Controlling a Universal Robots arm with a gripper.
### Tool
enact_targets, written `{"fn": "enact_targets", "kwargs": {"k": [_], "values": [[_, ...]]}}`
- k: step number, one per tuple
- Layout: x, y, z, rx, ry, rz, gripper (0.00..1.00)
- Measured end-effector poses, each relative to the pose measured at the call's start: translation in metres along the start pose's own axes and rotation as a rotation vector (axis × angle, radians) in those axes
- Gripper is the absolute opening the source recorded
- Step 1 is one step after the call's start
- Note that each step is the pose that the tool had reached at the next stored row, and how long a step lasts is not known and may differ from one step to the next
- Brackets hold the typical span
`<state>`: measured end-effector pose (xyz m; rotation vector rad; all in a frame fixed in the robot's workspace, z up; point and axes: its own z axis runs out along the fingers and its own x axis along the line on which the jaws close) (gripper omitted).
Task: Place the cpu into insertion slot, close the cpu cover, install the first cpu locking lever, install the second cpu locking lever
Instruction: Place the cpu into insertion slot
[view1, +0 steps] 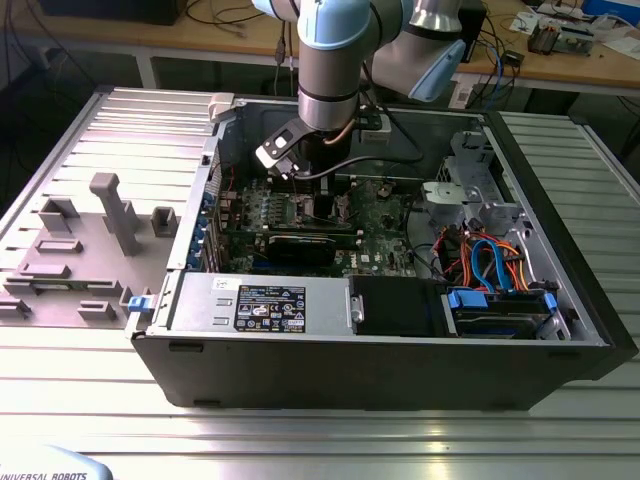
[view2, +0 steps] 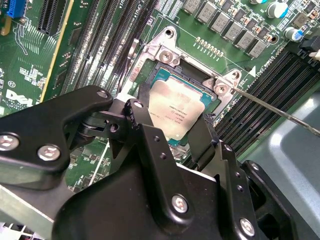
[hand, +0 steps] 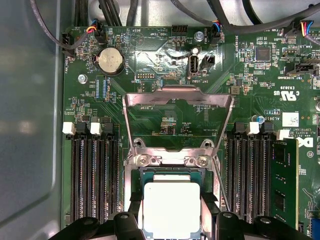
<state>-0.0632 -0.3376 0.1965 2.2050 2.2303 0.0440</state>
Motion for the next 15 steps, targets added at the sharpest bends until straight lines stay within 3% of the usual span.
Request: {"fn": "enact_targets", "kwargs": {"k": [15], "values": [[-0.0001,-0.0001,0.0004,0.0002,-0.0003,0.0,0.54]]}}
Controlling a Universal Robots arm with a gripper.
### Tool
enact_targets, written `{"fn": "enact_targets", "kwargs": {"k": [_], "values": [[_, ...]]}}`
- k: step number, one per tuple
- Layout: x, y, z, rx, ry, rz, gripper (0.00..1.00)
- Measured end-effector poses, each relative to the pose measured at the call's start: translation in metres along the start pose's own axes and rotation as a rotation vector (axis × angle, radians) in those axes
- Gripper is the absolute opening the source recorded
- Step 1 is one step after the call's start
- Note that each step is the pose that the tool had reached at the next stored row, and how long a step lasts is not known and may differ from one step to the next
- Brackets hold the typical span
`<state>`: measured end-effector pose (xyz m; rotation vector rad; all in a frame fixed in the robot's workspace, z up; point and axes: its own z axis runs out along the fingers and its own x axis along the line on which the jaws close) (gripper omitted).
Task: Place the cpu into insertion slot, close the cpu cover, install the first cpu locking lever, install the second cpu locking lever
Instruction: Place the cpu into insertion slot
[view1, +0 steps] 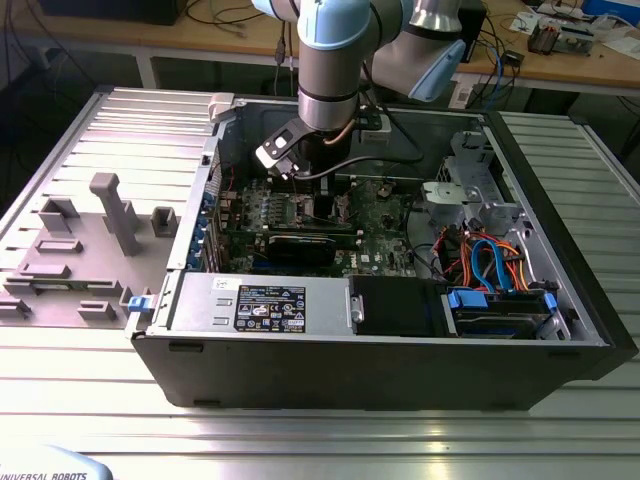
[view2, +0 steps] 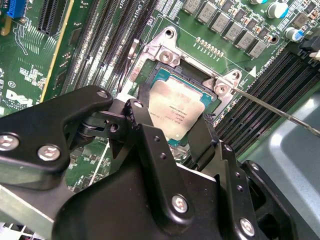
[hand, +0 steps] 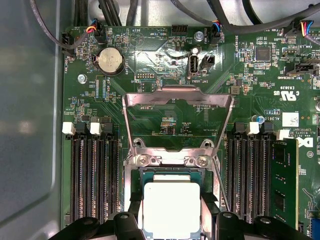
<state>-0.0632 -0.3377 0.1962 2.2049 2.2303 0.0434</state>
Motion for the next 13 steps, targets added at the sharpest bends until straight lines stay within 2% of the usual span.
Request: {"fn": "enact_targets", "kwargs": {"k": [13], "values": [[-0.0001,-0.0001,0.0003,0.0001,-0.0002,0.0,0.54]]}}
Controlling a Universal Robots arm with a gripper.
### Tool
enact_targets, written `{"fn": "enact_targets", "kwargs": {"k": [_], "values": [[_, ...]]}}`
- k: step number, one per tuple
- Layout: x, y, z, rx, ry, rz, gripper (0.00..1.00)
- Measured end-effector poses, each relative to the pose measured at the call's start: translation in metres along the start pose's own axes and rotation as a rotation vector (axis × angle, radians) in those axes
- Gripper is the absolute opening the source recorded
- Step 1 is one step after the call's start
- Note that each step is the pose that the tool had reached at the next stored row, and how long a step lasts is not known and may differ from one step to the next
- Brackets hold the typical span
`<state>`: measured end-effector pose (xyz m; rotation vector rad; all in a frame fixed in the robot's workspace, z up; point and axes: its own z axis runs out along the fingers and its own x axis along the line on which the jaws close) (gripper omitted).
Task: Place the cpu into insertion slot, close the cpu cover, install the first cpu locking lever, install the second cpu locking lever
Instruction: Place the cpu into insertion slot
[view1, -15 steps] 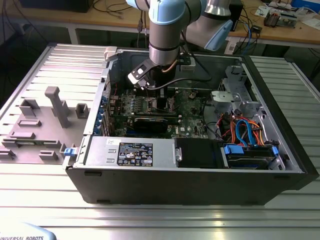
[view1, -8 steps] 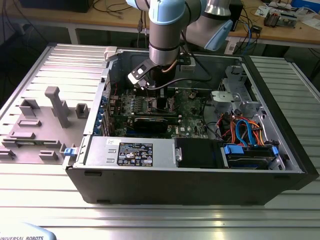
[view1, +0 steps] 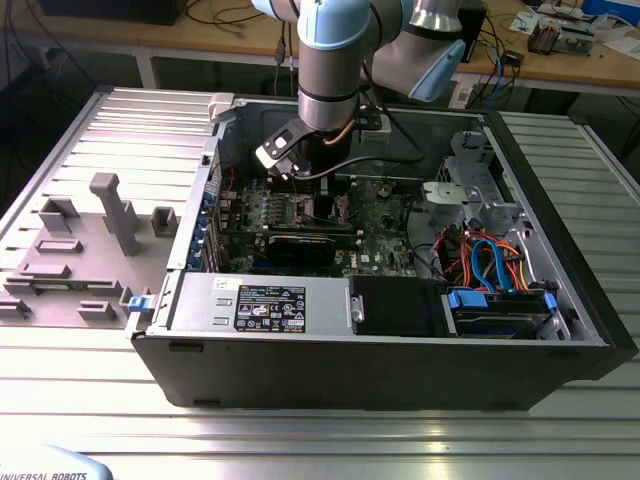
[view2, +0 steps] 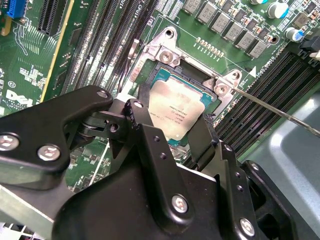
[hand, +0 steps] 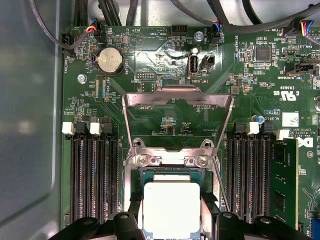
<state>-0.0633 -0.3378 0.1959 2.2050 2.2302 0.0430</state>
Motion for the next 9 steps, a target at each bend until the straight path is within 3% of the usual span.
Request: {"fn": "enact_targets", "kwargs": {"k": [9], "values": [[0.0,0.0,0.0002,0.0001,0.0,0.0,0.54]]}}
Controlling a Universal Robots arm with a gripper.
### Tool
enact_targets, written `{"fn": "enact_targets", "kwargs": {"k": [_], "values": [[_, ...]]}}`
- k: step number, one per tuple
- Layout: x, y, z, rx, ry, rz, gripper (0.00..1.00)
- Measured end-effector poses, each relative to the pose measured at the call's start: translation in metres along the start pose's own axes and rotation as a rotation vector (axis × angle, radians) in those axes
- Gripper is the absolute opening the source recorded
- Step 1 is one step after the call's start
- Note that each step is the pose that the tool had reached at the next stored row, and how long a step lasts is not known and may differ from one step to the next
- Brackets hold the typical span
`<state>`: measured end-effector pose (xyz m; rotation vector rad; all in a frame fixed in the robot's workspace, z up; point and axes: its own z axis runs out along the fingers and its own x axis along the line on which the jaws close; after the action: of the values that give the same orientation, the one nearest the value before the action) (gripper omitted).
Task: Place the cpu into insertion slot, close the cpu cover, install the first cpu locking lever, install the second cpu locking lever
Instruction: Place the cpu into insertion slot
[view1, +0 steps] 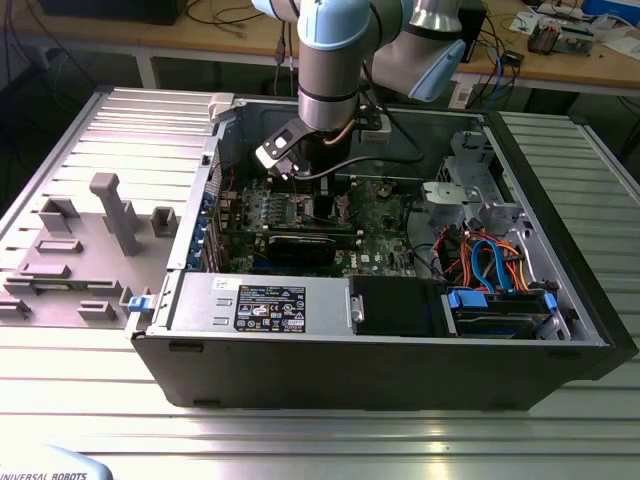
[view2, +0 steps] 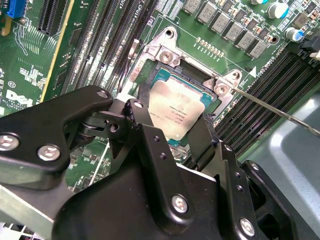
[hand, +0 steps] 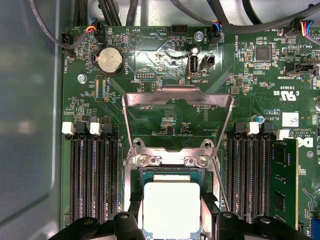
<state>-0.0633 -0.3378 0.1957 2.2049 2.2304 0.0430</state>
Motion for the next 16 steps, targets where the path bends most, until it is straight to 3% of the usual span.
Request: {"fn": "enact_targets", "kwargs": {"k": [2,7,13,16], "values": [[0.0004,0.0002,0.0006,-0.0009,0.0011,0.0,0.6],[0.0003,0.0002,0.0005,-0.0006,0.0008,0.0,0.6],[0.0004,0.0004,-0.0074,-0.0006,0.0008,0.0,0.6],[0.0005,0.0004,-0.0077,-0.0008,0.001,0.0,0.6]]}}
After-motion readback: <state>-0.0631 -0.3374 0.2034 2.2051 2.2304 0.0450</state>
